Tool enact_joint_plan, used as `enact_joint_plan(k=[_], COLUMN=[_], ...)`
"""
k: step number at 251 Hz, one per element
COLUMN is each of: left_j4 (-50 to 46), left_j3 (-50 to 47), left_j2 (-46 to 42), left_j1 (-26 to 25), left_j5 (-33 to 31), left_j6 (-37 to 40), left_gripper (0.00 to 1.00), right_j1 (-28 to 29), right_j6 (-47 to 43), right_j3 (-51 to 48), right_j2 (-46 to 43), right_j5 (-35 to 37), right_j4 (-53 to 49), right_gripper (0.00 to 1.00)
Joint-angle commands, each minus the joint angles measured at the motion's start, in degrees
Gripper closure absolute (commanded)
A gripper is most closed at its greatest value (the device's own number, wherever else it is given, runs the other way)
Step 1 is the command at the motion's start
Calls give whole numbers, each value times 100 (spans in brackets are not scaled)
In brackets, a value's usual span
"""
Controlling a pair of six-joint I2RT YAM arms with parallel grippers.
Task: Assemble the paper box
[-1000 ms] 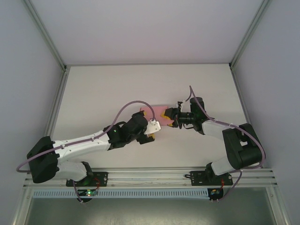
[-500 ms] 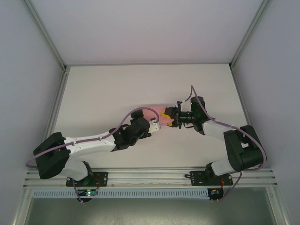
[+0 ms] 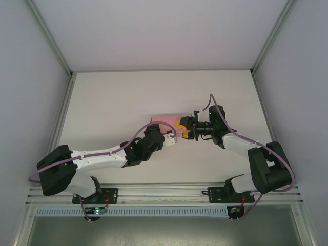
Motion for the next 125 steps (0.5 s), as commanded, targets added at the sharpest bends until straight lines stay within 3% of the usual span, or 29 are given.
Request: enact_joint_plan(k=[1, 18, 43, 53, 58, 61, 90, 125], left_j4=[475, 542, 529, 475, 412, 374, -136, -841], left_j3=[18, -5, 9, 11, 21, 28, 122, 256], left_j2=[17, 33, 35, 26, 18, 10, -50, -136], left_j1=[-116, -118, -115, -122, -120, -118, -121, -116], left_j5=[-146, -183, -166, -142, -103, -96, 111, 415], left_j6=[100, 134, 130, 110, 90, 80, -122, -447], left_gripper=[51, 52, 53, 54, 54, 54, 56, 57], right_j1=[46, 58, 53, 46, 47, 49, -44, -310], right_j6=[-30, -30, -38, -53, -70, -85, -513, -1765], right_j3=[-56, -76, -113, -129, -140, -136, -43, 382], right_j2=[-90, -119, -160, -180, -198, -214, -408, -1010], right_j5=[-98, -55, -42, -5, 15, 34, 230, 938], right_j4=[-26, -35, -52, -60, -69, -75, -585, -2126], right_gripper=[56, 52, 38, 24, 5, 2, 2, 2])
